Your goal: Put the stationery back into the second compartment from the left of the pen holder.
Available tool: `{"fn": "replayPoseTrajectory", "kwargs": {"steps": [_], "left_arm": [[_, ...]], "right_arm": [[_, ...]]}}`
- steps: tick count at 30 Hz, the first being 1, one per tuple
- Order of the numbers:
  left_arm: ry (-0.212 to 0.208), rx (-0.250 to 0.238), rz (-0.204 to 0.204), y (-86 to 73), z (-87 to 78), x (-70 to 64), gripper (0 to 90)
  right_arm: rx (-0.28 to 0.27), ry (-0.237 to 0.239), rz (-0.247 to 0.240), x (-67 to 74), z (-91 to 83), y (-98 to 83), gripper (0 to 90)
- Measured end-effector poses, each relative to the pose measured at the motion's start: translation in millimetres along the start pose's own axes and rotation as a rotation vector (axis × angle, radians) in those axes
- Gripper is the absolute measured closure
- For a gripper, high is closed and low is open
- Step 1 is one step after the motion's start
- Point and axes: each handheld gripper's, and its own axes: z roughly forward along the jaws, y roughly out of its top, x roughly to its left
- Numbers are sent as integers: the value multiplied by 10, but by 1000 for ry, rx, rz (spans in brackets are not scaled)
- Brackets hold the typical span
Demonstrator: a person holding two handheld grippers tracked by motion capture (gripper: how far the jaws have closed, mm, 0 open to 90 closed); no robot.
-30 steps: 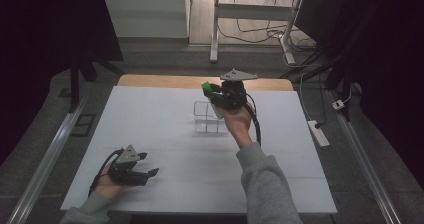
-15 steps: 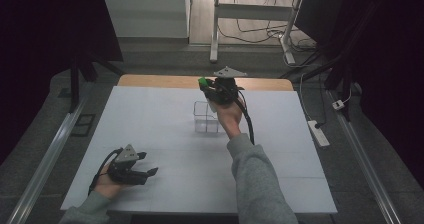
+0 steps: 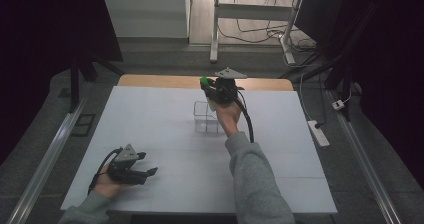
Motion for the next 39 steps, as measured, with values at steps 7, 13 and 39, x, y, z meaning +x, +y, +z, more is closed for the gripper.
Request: {"fn": "replayPoseTrajectory", "kwargs": {"steps": [7, 13, 39], "left_arm": [[2, 8, 10, 3, 5, -9, 256], [3, 11, 15, 6, 9, -15, 255], [14, 18, 16, 5, 11, -24, 255]], "right_arm": [[3, -11, -4, -6, -76, -37, 615], [5, -9, -2, -13, -151, -31, 555], [132, 108, -58, -47, -611, -301, 483]]}}
